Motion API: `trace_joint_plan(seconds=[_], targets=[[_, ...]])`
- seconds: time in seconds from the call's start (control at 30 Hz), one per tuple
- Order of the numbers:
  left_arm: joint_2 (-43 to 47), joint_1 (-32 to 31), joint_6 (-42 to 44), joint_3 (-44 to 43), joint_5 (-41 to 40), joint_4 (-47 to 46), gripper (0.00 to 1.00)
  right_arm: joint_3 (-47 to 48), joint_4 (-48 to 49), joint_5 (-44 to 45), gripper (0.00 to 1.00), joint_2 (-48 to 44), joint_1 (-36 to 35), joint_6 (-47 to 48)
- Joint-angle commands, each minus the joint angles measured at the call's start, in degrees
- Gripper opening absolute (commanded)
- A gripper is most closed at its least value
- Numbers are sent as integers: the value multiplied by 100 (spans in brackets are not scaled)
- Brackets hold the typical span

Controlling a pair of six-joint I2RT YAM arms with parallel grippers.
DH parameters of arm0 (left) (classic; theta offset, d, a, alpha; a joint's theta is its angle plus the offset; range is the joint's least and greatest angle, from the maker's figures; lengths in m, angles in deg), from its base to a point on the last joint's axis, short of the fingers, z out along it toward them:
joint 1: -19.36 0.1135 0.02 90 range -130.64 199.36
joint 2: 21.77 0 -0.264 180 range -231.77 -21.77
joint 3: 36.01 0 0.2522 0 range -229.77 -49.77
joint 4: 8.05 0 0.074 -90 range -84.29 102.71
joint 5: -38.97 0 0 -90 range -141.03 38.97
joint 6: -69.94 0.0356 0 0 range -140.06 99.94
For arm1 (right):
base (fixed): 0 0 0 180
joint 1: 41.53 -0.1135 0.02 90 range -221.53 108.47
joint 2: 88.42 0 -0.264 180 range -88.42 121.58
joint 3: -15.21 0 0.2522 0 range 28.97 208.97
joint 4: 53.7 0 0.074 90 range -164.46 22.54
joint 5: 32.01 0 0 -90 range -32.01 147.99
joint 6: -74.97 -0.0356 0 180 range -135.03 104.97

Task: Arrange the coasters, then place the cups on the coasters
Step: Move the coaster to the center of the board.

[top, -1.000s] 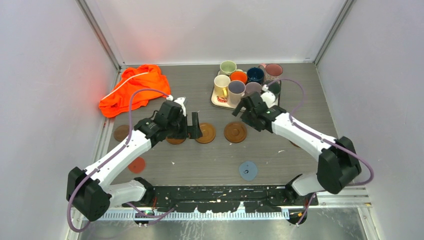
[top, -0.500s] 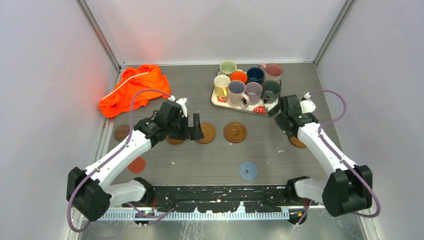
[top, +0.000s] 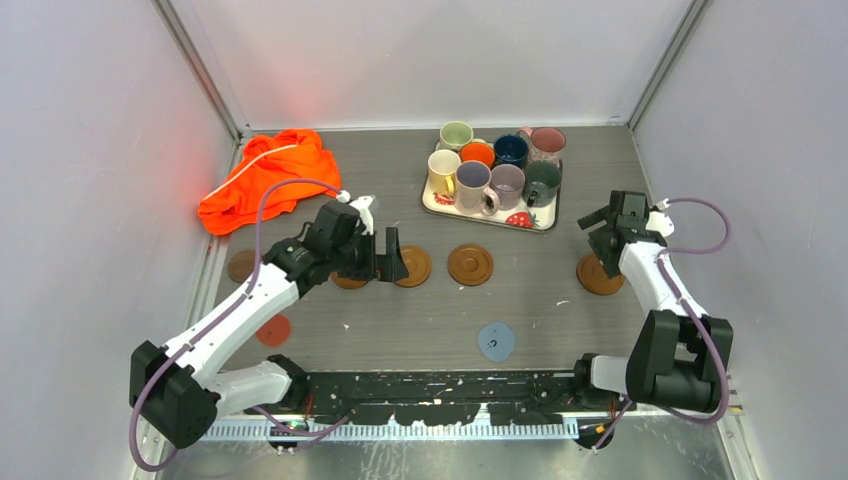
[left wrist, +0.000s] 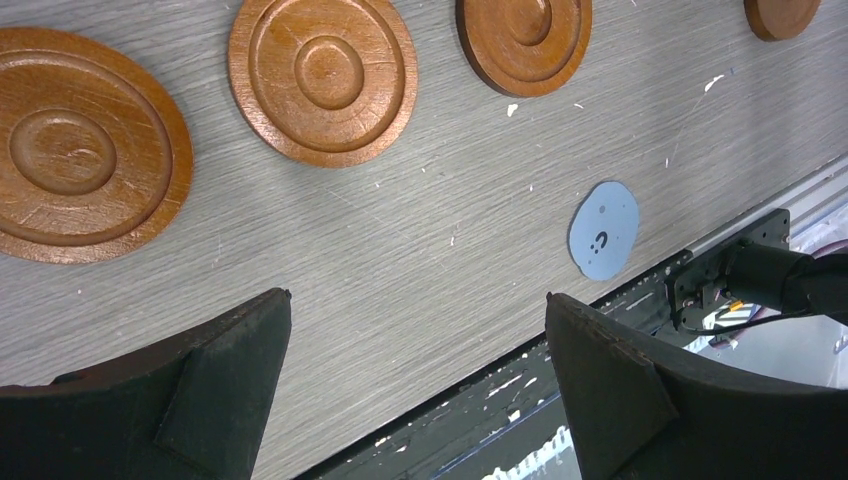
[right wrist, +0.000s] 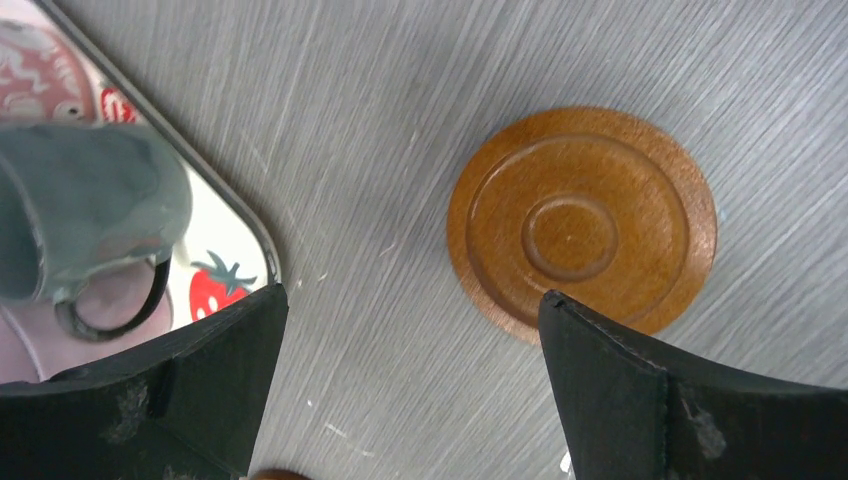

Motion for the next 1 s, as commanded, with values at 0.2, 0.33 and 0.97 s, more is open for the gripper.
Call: trace_joint_plan(seconds=[0.2,0.33,0.97], targets=[[222,24,144,-119,109,36,100,-125,975,-661,100,837,606,202],[235,23,146,-111,93,35,100,-223,1140,-816,100,1078,641,156],[126,31,117,-71,167,-26,100,-988,1732,-1367,100,1001,455,-331]])
